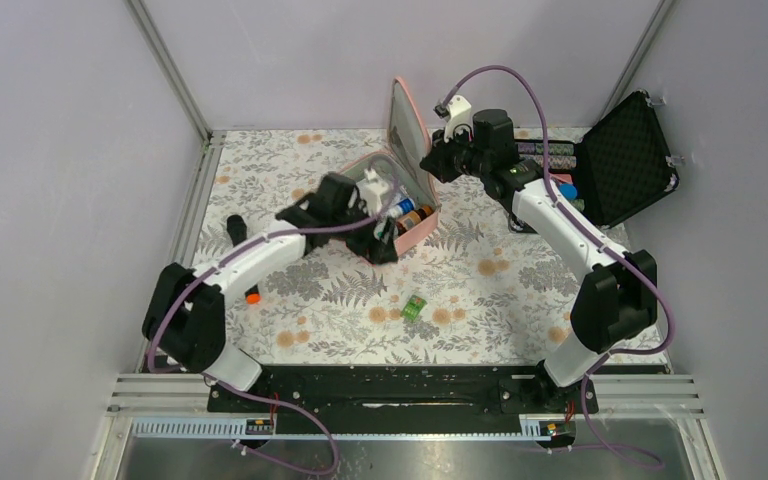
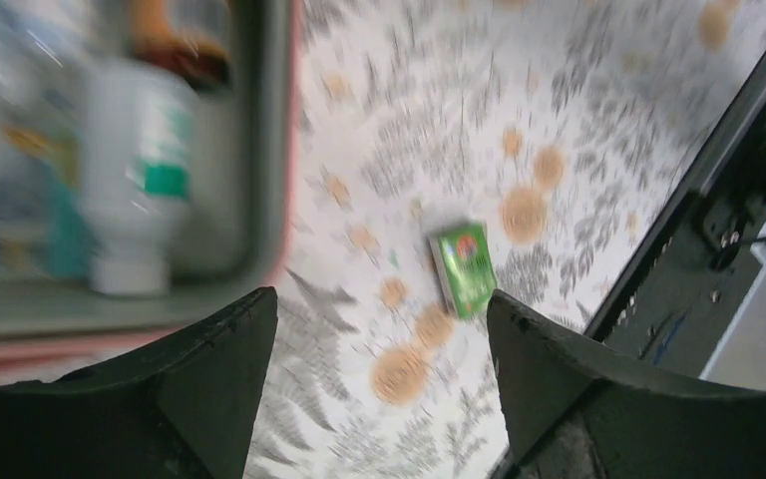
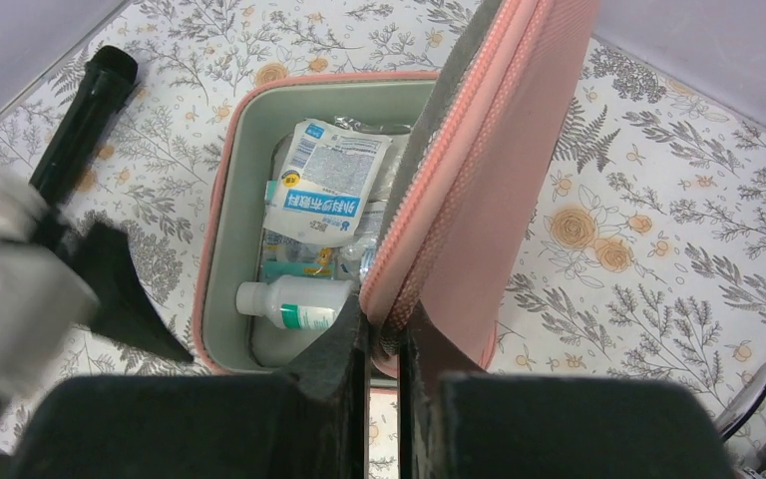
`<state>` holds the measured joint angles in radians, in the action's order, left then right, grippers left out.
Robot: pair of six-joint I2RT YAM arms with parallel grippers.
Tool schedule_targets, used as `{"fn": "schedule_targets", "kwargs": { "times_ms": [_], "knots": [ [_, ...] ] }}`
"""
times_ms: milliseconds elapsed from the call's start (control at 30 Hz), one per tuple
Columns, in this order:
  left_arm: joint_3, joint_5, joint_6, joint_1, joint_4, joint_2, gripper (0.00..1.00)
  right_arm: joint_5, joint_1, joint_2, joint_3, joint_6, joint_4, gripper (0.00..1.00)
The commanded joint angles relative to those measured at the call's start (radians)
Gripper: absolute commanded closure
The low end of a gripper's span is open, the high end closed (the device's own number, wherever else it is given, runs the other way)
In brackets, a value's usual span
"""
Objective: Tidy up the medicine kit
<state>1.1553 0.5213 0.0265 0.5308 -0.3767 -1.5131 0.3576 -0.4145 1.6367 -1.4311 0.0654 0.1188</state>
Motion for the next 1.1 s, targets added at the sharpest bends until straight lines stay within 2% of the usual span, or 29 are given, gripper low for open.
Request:
{"fn": "schedule_targets", "kwargs": {
  "times_ms": [0, 233, 467, 767, 933, 1000, 1067],
  "knots": [
    [-0.114, -0.214, 0.142, 0.128, 0.114, 0.012, 0.24, -0.001, -0.004, 0.042, -0.005, -0.047, 0.02, 1.0],
    [-0.155, -0.377, 0.177, 0.298, 0.174, -0.087, 0.24, -0.007, -0.004, 0.045, -0.001, -0.058, 0.007, 1.0],
    [-0.111, -0.406, 0.18, 0.374, 0.185, -0.2, 0.23, -0.016, -0.004, 0.04, 0.002, -0.059, 0.008, 1.0],
    [-0.022, -0.39, 0.172, 0.377, 0.112, -0.307, 0.26, -0.002, -0.005, 0.046, -0.003, -0.059, 0.002, 1.0],
    [0.004, -0.393, 0.17, 0.383, 0.075, -0.32, 0.37, 0.007, -0.004, 0.048, -0.005, -0.084, 0.001, 1.0],
    [-0.006, -0.415, 0.167, 0.391, 0.067, -0.299, 0.37, 0.003, -0.004, 0.045, -0.005, -0.085, 0.003, 1.0],
    [-0.02, -0.434, 0.152, 0.409, 0.061, -0.282, 0.33, 0.006, -0.004, 0.042, -0.005, -0.082, 0.003, 1.0]
  ]
}}
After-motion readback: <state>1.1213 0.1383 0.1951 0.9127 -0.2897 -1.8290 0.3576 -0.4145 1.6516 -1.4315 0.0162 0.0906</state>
